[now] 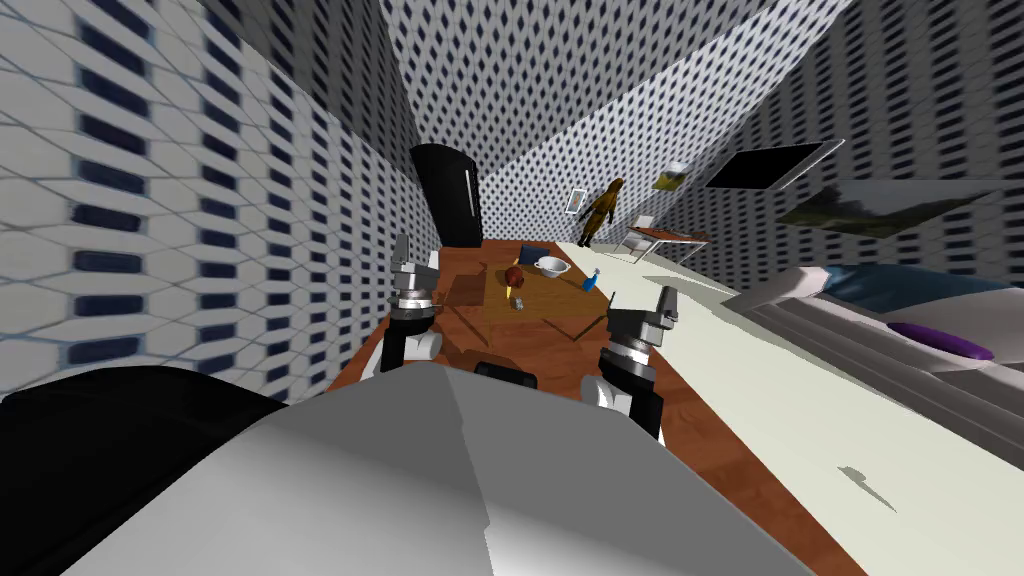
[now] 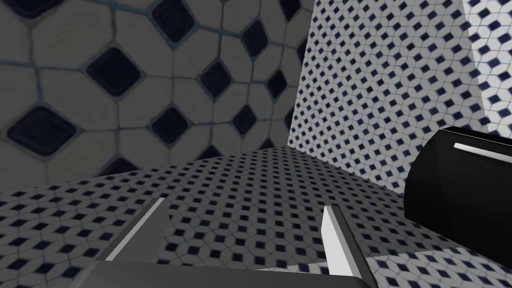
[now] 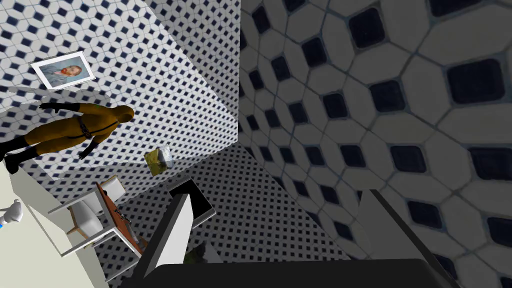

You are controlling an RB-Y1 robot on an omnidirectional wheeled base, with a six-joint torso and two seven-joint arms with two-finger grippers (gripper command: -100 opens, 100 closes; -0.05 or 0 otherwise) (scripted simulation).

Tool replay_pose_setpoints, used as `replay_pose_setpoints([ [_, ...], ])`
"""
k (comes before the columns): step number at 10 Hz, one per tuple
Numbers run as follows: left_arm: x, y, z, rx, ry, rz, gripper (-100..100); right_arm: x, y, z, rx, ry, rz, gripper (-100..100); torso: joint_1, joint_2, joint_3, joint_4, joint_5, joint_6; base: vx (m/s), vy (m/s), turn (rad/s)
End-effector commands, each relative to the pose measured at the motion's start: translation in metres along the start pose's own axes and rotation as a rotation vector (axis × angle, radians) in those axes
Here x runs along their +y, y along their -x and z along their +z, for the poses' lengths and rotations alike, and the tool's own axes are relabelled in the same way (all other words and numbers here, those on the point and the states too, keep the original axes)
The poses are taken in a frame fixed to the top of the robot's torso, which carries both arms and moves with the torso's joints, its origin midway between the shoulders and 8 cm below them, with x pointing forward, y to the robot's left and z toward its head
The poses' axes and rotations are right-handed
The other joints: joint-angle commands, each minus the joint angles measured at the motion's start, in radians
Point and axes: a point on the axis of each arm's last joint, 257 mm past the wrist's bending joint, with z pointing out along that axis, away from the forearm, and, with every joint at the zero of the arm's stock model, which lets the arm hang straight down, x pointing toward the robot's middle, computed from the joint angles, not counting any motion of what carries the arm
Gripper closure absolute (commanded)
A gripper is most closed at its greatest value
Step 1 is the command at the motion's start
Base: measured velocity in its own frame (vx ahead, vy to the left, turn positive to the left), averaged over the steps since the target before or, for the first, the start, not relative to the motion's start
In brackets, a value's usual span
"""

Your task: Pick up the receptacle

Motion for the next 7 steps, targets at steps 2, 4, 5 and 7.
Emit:
replay_pose_setpoints([
  [2, 0.000, 0.000, 0.000, 0.000, 0.000, 0.000, 0, -0.025, -0.004, -0.010, 0.059, -0.072, -0.103, -100, 0.000, 0.002, 0.001, 0.000, 0.000, -0.001, -0.048, 0.013, 0.213],
  [4, 0.000, 0.000, 0.000, 0.000, 0.000, 0.000, 0, -0.050, -0.007, -0.023, 0.117, -0.142, -0.208, -100, 0.001, 0.005, 0.003, 0.001, 0.000, 0.000, -0.085, 0.020, 0.233],
  [5, 0.000, 0.000, 0.000, 0.000, 0.000, 0.000, 0, -0.065, -0.008, -0.031, 0.151, -0.182, -0.269, -100, 0.001, 0.006, 0.003, 0.001, 0.000, 0.000, -0.078, 0.038, 0.288],
  [7, 0.000, 0.000, 0.000, 0.000, 0.000, 0.000, 0, -0.082, -0.009, -0.042, 0.196, -0.226, -0.339, -100, 0.002, 0.005, 0.003, 0.001, 0.000, -0.001, -0.052, 0.039, 0.238],
])
